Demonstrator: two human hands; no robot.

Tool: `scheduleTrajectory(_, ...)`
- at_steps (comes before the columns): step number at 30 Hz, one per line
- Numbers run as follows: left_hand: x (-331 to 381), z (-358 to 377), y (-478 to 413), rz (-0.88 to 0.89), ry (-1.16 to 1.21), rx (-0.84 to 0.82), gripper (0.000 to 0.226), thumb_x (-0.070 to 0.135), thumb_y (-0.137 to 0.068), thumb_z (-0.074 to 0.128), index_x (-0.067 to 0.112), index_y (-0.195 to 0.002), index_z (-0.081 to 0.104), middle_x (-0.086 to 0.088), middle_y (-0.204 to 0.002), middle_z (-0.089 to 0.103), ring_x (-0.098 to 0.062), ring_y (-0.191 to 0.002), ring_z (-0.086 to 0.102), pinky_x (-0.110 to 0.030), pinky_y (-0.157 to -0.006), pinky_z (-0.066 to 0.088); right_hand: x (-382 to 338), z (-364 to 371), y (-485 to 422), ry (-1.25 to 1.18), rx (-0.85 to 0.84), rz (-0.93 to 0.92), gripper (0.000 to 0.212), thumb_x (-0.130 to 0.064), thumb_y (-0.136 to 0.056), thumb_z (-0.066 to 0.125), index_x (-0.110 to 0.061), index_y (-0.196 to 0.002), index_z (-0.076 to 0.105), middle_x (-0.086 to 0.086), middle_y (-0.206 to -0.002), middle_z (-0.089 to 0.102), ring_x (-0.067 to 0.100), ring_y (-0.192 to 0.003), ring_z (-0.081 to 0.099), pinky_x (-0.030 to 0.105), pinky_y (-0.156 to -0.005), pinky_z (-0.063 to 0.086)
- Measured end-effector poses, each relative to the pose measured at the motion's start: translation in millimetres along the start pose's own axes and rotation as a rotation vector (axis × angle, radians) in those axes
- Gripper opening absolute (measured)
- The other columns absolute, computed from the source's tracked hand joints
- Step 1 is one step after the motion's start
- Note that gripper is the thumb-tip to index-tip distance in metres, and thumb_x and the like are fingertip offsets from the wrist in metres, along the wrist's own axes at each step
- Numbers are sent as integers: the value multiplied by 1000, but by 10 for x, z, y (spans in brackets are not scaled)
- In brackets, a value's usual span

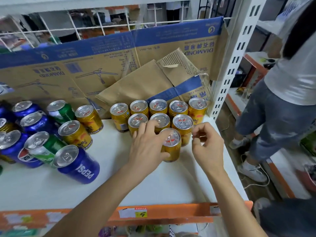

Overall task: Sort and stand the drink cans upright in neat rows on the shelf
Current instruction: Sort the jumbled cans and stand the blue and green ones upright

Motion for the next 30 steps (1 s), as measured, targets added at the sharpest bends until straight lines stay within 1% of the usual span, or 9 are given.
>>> scheduleTrajectory(6,-353,-300,186,-42,64,136,64,43,-75,72,27,-133,51,-3,-131,48,-24,-127,34,-42,-100,39,-476,392,29,85,-244,-283,25,-19,-73,44,-14,-88,63,-3,-86,62,14,-79,56,27,-69,47)
scheduleTrajectory(9,-724,-521,369,-171,3,165,60,56,-77,60,28,-130,55,-3,-130,50,-25,-127,36,-42,-101,36,-661,682,52,86,-345,-364,20,-10,-74,50,-13,-90,62,0,-89,61,15,-84,52,28,-72,44)
scheduleTrajectory(11,-1020,-628,519,-274,-21,149,64,64,-76,49,29,-128,56,-2,-130,49,-26,-126,36,-44,-102,35,-769,914,99,80,-456,-386,28,-6,-72,54,-13,-98,62,1,-97,61,12,-89,51,19,-78,39)
scheduleTrajectory(15,-1553,-824,749,-479,1,132,52,48,-84,62,29,-131,54,-1,-134,48,-23,-126,38,-40,-102,36,-912,1428,245,53,-731,-322,51,-2,-78,63,-15,-126,52,0,-122,53,6,-106,48,14,-90,36)
scheduleTrajectory(17,-1699,-895,821,-490,51,140,51,48,-85,60,29,-131,53,-1,-130,52,-21,-120,45,-38,-98,38,-958,1695,200,66,-748,-292,57,-2,-79,64,-17,-131,47,0,-130,49,11,-115,48,17,-95,38)
scheduleTrajectory(20,-1846,-901,842,-494,78,88,49,47,-89,56,28,-133,51,-1,-128,53,-18,-117,49,-32,-93,40,-996,2113,-24,195,-746,-343,64,-4,-77,66,-15,-135,42,3,-140,42,18,-129,39,21,-105,30)
scheduleTrajectory(23,-2017,-971,664,-475,-31,97,49,46,-87,59,23,-130,53,-5,-125,57,-22,-112,53,-34,-87,44,-1081,2502,-279,304,-753,-425,72,-6,-74,67,-13,-139,38,9,-147,33,26,-136,31,35,-112,28)
scheduleTrajectory(27,-2238,-830,310,-469,-279,-246,64,57,-79,65,15,-124,47,-10,-122,57,-29,-108,56,-38,-78,47,-1117,2973,-436,576,-933,-500,89,-15,-78,70,-17,-149,18,7,-157,14,28,-145,7,46,-116,21)
scheduleTrajectory(30,-2301,-640,185,-427,-371,-404,70,56,-77,68,11,-124,43,-11,-120,57,-29,-108,56,-35,-72,41,-1054,3087,-405,762,-954,-527,87,-24,-81,68,-25,-149,14,5,-155,14,27,-145,-3,56,-110,24)
Point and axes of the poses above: each hand's wrist, its own y-axis away from the middle knuckle, its own z-axis out of the palm, x = y × z, the point moved 3 cm from there along -y, towards the middle knuckle
